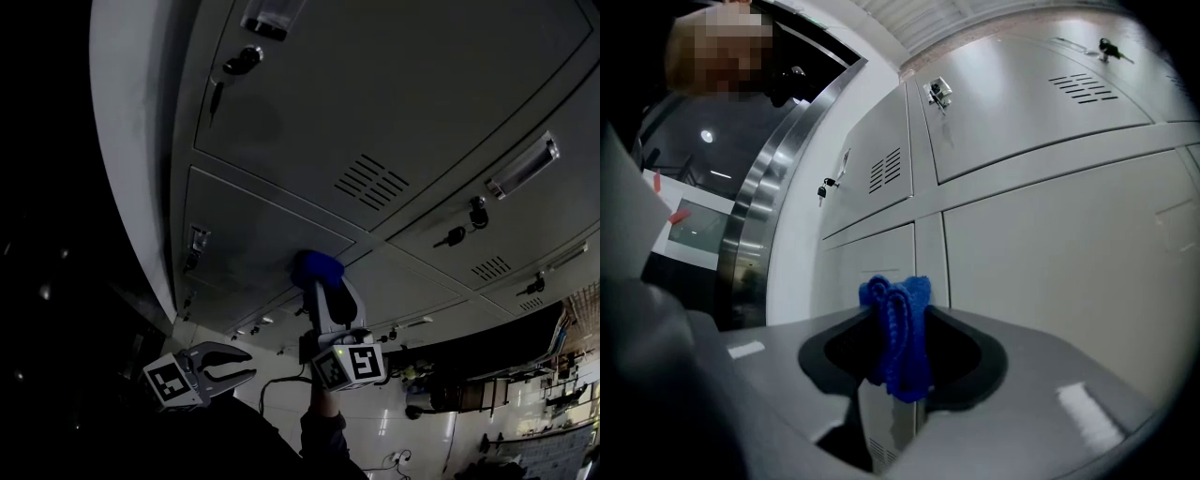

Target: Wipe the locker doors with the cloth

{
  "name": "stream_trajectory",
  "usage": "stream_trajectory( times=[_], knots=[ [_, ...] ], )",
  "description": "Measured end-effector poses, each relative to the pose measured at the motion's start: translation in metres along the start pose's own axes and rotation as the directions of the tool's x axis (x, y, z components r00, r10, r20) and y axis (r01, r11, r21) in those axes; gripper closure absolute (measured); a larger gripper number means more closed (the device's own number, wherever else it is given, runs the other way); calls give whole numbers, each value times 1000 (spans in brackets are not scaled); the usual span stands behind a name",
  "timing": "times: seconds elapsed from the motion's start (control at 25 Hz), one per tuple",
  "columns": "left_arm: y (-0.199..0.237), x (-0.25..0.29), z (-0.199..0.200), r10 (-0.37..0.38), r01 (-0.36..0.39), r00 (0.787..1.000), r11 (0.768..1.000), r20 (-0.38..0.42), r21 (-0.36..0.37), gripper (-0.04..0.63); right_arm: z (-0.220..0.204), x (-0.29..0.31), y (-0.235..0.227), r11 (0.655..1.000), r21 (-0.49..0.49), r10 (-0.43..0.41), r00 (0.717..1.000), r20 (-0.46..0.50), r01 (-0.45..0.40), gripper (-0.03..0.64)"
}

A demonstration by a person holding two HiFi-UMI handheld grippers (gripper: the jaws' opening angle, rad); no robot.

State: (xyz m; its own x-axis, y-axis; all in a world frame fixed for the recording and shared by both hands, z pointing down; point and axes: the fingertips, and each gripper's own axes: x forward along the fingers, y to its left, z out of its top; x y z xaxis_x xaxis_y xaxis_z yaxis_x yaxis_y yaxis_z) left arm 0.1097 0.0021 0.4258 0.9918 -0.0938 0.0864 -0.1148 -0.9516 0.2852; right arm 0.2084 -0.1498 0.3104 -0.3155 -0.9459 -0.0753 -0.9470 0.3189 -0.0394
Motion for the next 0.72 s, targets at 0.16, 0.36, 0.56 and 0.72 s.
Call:
stream_trajectory(
  times=[0.16,0.36,0.56,0.72],
  knots=[
    [1,0,-1,-4,4,1000,1000,0,0,503,0,-3,-3,1000,-1,-15,1000,0,15,480],
    [6,-14,-3,-8,8,1000,1000,-9,-10,503,-2,5,21,1000,5,24,1000,14,-24,483],
    [17,-44,-4,7,-7,1000,1000,-17,-5,503,-16,33,69,995,25,102,995,-3,-101,483],
    [33,-80,-4,49,-49,999,999,-15,-3,503,-28,63,113,986,41,164,986,-13,-163,483]
  ],
)
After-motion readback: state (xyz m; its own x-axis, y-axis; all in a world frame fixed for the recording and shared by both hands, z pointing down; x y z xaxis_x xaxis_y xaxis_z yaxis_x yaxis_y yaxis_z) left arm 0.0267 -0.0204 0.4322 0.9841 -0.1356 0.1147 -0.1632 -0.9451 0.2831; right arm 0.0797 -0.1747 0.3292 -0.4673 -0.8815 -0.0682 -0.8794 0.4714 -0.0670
